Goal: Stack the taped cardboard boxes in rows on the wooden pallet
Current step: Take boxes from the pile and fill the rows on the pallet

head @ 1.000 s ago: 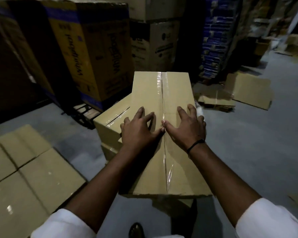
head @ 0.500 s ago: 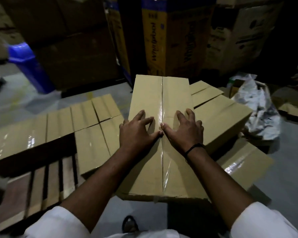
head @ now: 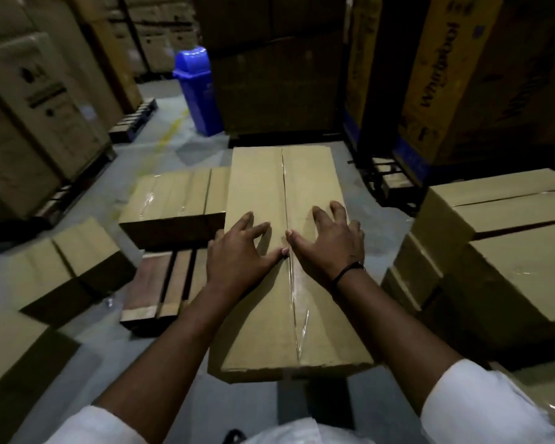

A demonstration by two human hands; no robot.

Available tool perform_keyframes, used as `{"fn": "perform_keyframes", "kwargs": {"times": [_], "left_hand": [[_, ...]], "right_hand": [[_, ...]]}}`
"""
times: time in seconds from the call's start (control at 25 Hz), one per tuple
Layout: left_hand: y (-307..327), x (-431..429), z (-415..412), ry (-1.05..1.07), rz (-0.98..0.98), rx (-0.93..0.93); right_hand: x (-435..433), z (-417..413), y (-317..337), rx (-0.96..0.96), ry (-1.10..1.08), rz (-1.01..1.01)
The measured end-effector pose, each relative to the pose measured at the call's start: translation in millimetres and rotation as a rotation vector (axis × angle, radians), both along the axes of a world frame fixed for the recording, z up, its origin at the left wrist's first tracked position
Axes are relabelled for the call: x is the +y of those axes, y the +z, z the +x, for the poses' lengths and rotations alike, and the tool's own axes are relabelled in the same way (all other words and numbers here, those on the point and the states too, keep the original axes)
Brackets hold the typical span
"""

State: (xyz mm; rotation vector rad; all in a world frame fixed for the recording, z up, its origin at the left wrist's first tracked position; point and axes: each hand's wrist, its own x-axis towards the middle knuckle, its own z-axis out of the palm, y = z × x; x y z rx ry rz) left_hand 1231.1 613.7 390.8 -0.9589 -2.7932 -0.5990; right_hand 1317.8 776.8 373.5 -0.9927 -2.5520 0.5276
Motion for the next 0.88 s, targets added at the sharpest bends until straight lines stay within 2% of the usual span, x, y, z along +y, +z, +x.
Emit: {"fn": "perform_keyframes", "kwargs": {"times": [0.2, 0.44, 0.64, 0.88], "left_hand": [[-11, -95, -88, 0.092, -0.042, -0.002], [-26, -171, -162, 0.134, -0.016, -0.048], [-44, -187, -216, 0.178, -0.038, -0.110], [-81, -159, -301, 0.163, -0.090, -0.172]], "right_hand": [[-86, -104, -15, -0.019, 0.119, -0.050], [-160, -189, -33, -0.068, 0.195, -0.100], [-175, -254, -58, -0.115, 0.254, -0.130], [-147, -335, -105, -0.168, 0.248, -0.196]]}}
